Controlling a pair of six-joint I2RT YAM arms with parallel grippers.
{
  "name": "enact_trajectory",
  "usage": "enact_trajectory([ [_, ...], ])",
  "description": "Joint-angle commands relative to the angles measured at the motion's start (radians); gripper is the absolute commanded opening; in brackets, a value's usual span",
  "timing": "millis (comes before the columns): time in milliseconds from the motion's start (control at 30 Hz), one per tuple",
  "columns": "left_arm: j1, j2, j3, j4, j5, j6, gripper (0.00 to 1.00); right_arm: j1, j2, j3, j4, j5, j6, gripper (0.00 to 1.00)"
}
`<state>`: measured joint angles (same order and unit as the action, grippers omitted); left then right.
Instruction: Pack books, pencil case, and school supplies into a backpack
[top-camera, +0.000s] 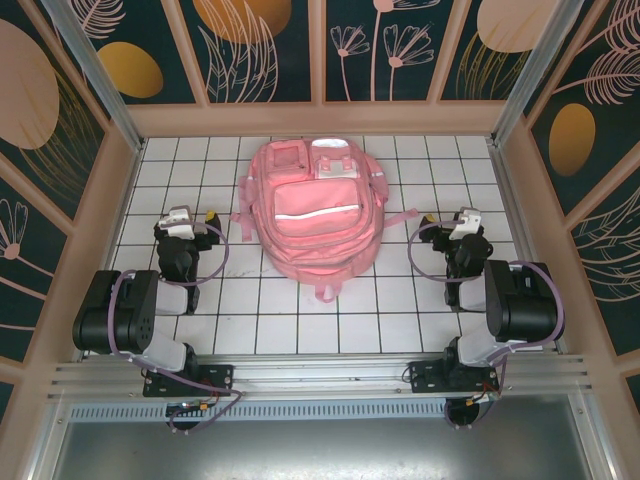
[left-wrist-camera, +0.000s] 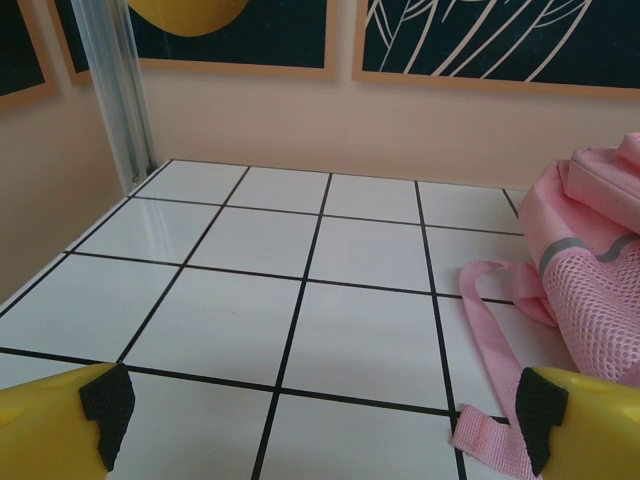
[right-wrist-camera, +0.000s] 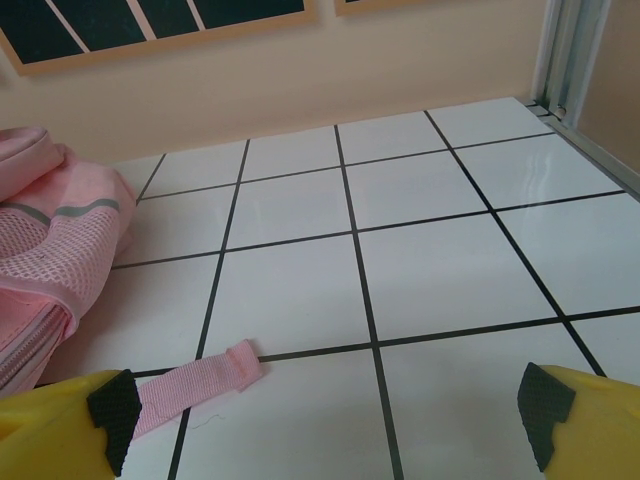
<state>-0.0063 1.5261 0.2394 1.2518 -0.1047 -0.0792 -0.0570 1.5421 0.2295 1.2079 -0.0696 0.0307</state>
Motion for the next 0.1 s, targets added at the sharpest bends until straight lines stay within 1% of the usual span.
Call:
enact_trajectory([
  [0,0.003,-0.008,-0.001,0.013,0.002,0.01,0.99,0.005,-0.002,0.013,0.022,-0.007,-0.018,0.99],
  [67,0.004,-0.009,-0.002,0.013,0.002,0.01,0.99,0.005,-0.002,0.012,0.022,-0.007,-0.018,0.99],
])
